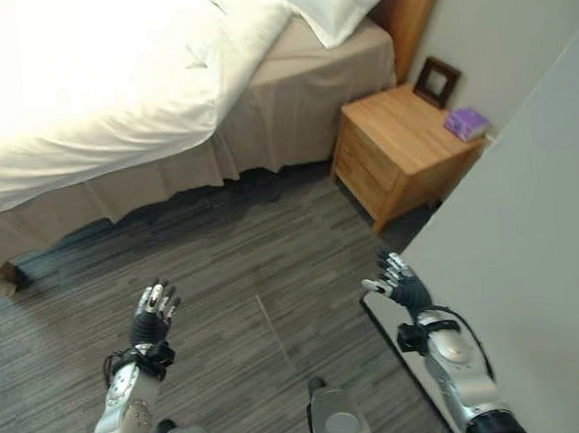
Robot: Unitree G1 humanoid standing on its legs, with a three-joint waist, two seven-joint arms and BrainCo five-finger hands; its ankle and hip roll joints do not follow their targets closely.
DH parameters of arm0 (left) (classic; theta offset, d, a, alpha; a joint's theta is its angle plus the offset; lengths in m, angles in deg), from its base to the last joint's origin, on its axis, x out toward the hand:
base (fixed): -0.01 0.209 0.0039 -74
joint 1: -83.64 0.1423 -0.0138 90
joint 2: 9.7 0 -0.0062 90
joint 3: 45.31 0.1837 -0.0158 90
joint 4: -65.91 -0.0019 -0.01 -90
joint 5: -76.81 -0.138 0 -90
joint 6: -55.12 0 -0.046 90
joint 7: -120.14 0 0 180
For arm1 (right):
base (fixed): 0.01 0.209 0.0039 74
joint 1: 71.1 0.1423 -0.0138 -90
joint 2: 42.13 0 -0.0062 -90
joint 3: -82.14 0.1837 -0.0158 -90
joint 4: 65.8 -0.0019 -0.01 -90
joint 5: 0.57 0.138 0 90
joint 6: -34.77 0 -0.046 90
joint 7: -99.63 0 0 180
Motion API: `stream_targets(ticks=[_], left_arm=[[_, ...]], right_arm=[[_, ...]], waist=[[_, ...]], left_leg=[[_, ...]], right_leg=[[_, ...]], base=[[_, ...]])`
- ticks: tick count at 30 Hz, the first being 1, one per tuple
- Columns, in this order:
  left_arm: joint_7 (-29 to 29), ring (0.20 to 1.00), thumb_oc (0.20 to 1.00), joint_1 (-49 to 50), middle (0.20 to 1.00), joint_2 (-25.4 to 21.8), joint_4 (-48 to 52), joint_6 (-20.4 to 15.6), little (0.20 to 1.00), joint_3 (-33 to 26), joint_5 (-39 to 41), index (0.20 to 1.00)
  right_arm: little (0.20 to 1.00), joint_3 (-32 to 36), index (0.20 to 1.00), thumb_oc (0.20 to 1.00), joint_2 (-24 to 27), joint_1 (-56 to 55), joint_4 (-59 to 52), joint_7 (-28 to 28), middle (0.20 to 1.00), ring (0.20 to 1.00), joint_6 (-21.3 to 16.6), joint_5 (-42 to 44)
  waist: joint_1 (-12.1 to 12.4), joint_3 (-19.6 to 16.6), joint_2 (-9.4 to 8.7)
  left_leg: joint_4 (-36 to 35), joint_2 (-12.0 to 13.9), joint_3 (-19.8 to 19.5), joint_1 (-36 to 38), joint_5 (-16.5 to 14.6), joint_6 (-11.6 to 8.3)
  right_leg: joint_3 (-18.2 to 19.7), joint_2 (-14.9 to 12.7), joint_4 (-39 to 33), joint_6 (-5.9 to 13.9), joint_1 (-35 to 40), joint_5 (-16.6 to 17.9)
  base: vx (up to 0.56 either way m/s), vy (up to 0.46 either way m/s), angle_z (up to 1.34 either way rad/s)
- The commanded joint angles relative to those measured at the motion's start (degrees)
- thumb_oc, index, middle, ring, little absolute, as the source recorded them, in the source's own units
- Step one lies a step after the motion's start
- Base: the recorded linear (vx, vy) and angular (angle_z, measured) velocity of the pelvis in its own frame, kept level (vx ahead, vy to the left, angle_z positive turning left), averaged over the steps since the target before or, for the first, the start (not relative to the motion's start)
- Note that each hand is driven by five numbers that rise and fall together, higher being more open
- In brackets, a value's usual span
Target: Making the bed.
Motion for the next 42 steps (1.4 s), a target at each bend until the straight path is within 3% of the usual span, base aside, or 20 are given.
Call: stream_targets(ticks=[1, 2, 4, 5, 6, 8, 13, 18, 25, 31, 34, 37, 38, 40, 42], left_arm=[[1.5, 1.000, 1.000, -0.8, 1.000, -2.9, 4.8, -3.0, 1.000, -2.5, -0.4, 1.000], [1.6, 1.000, 1.000, -0.1, 1.000, -2.9, 4.9, -3.1, 1.000, -2.6, -1.2, 1.000], [1.0, 1.000, 1.000, 0.0, 1.000, -3.0, 4.6, -3.3, 1.000, -2.9, -2.6, 1.000], [1.1, 1.000, 1.000, -0.1, 1.000, -3.2, 4.6, -3.2, 1.000, -2.9, -2.9, 1.000], [1.1, 1.000, 1.000, -0.1, 1.000, -3.2, 4.6, -3.2, 1.000, -2.9, -2.9, 1.000], [0.8, 1.000, 1.000, -0.9, 1.000, -3.0, 4.1, -2.8, 1.000, -2.3, -3.7, 1.000], [0.0, 1.000, 1.000, -3.1, 1.000, -4.3, 2.5, -2.9, 1.000, -1.4, -6.5, 1.000], [-0.1, 1.000, 1.000, -1.5, 1.000, -4.1, 1.5, -3.3, 1.000, -2.6, -5.9, 1.000], [-1.2, 1.000, 1.000, 1.5, 1.000, -2.4, 2.2, -2.9, 1.000, -4.4, -2.6, 1.000], [-0.7, 1.000, 1.000, 3.3, 1.000, -2.3, 4.5, -2.8, 1.000, -6.1, -1.2, 1.000], [-1.5, 1.000, 1.000, 2.7, 1.000, -3.2, 4.5, -3.1, 1.000, -6.6, -1.9, 1.000], [-2.5, 1.000, 1.000, 1.8, 1.000, -5.1, 4.2, -3.3, 1.000, -6.3, -6.7, 1.000], [-2.7, 1.000, 1.000, 1.2, 1.000, -5.9, 4.1, -3.8, 1.000, -6.4, -7.5, 1.000], [-2.1, 1.000, 1.000, 0.2, 1.000, -6.8, 4.5, -4.3, 1.000, -6.6, -7.5, 1.000], [-2.5, 1.000, 1.000, -1.7, 1.000, -7.9, 4.7, -4.9, 1.000, -7.0, -7.8, 1.000]], right_arm=[[1.000, 1.8, 1.000, 1.000, -1.0, -0.7, -1.9, -0.9, 1.000, 1.000, -1.7, 5.3], [1.000, 2.1, 1.000, 1.000, -1.5, -1.7, -1.9, -1.2, 1.000, 1.000, -1.7, 5.2], [1.000, 1.9, 1.000, 1.000, -2.4, -2.2, -1.1, -1.6, 1.000, 1.000, -1.7, 4.7], [1.000, 2.0, 1.000, 1.000, -3.0, -3.0, -1.5, -1.9, 1.000, 1.000, -1.7, 5.2], [1.000, 2.1, 1.000, 1.000, -3.0, -3.0, -1.5, -1.9, 1.000, 1.000, -1.7, 5.2], [1.000, 1.3, 1.000, 1.000, -4.3, -5.0, -2.5, -2.3, 1.000, 1.000, -1.1, 3.5], [1.000, 0.9, 1.000, 1.000, -5.2, -6.0, -3.8, -3.1, 1.000, 1.000, -0.8, 3.4], [1.000, 0.4, 1.000, 1.000, -5.3, -5.4, -3.0, -2.5, 1.000, 1.000, -0.8, 2.6], [1.000, 0.1, 1.000, 1.000, -6.1, -3.1, -1.6, -1.2, 1.000, 1.000, -1.0, 6.1], [1.000, -0.4, 1.000, 1.000, -5.6, -3.6, -1.7, -1.4, 1.000, 1.000, -0.4, 4.0], [1.000, -0.6, 1.000, 1.000, -5.3, -2.6, -2.0, -1.4, 1.000, 1.000, -0.5, 3.3], [1.000, -1.2, 1.000, 1.000, -5.1, -1.2, -2.0, -1.9, 1.000, 1.000, -0.8, 2.4], [1.000, -1.2, 1.000, 1.000, -5.1, -0.7, -2.2, -1.9, 1.000, 1.000, -0.9, 2.4], [1.000, -0.6, 1.000, 1.000, -4.4, -0.5, -2.4, -2.0, 1.000, 1.000, -1.2, 2.2], [1.000, -0.1, 1.000, 1.000, -3.7, -0.5, -2.5, -1.8, 1.000, 1.000, -1.6, 1.5]], waist=[[-1.3, -0.2, 2.24], [-1.3, -0.4, 2.62], [-1.6, -0.3, 3.12], [-1.9, -0.3, 3.48], [-1.9, -0.3, 3.48], [-3.2, -0.9, 4.36], [-5.3, 1.0, 4.88], [-3.3, -0.7, 4.53], [0.3, -1.7, 4.06], [1.4, -1.6, 4.41], [2.0, 0.0, 5.24], [1.7, 2.0, 6.13], [1.2, 2.5, 6.33], [0.2, 2.1, 6.89], [-2.3, 2.2, 7.72]], left_leg=[[-12.0, -5.7, 5.4, 7.4, -10.3, 4.92], [-14.7, -8.6, 5.3, 7.8, -12.0, 5.88], [-17.0, -10.5, 7.1, 9.5, -12.8, 6.63], [-19.2, -10.6, 8.9, 10.6, -13.0, 6.97], [-19.2, -10.6, 8.9, 10.6, -13.0, 6.97], [-27.8, -12.1, 7.2, 14.3, -13.1, 8.77], [-30.4, -11.0, 6.2, 15.2, -10.6, 8.56], [-30.7, -10.9, 5.1, 15.0, -10.7, 8.81], [-29.3, -10.4, 6.9, 16.2, -11.8, 8.19], [-28.6, -10.4, 6.9, 16.1, -12.1, 7.98], [-27.3, -10.7, 5.5, 15.3, -13.0, 9.02], [-26.0, -11.7, 2.9, 16.2, -14.7, 10.69], [-25.8, -11.6, 1.7, 17.1, -15.2, 10.62], [-26.4, -11.2, 0.2, 19.1, -16.4, 9.90], [-27.6, -10.2, -1.2, 24.0, -18.4, 8.27]], right_leg=[[3.9, -2.5, -12.4, 6.72, 4.0, 9.3], [3.5, -1.6, -13.4, 6.97, 4.2, 9.7], [2.1, -0.1, -14.4, 7.57, 4.5, 10.8], [1.8, 0.7, -14.5, 7.72, 4.4, 10.9], [1.8, 0.7, -14.5, 7.72, 4.4, 10.9], [1.0, 1.5, -13.5, 8.46, 2.9, 11.2], [1.9, 1.7, -4.7, 9.86, -1.3, 11.1], [1.7, 0.4, -9.8, 8.78, 2.0, 10.4], [-2.6, 0.3, -13.8, 8.27, 5.8, 10.5], [-5.3, -0.6, -13.6, 8.58, 6.4, 10.1], [-5.1, -0.8, -3.4, 9.54, 1.5, 9.2], [-1.5, -0.8, 11.0, 12.94, -5.0, 15.7], [-0.8, -0.7, 11.1, 12.66, -6.8, 16.1], [-1.2, -3.0, 5.3, 11.23, -8.8, 15.7], [-3.8, -5.9, -5.2, 11.47, -11.1, 18.2]], base=[[0.05, -0.154, 0.19], [0.04, -0.146, 0.13], [-0.02, -0.112, -0.06], [-0.05, -0.056, 0.04], [-0.08, -0.024, -0.10], [-0.10, 0.030, 0.00], [-0.17, 0.038, 0.13], [-0.06, -0.042, 0.08], [0.03, -0.053, 0.02], [0.05, 0.007, 0.09], [-0.01, 0.073, 0.04], [0.07, 0.089, 0.03], [0.24, -0.006, 0.16], [0.35, -0.037, 0.43], [0.52, -0.060, 0.80]])
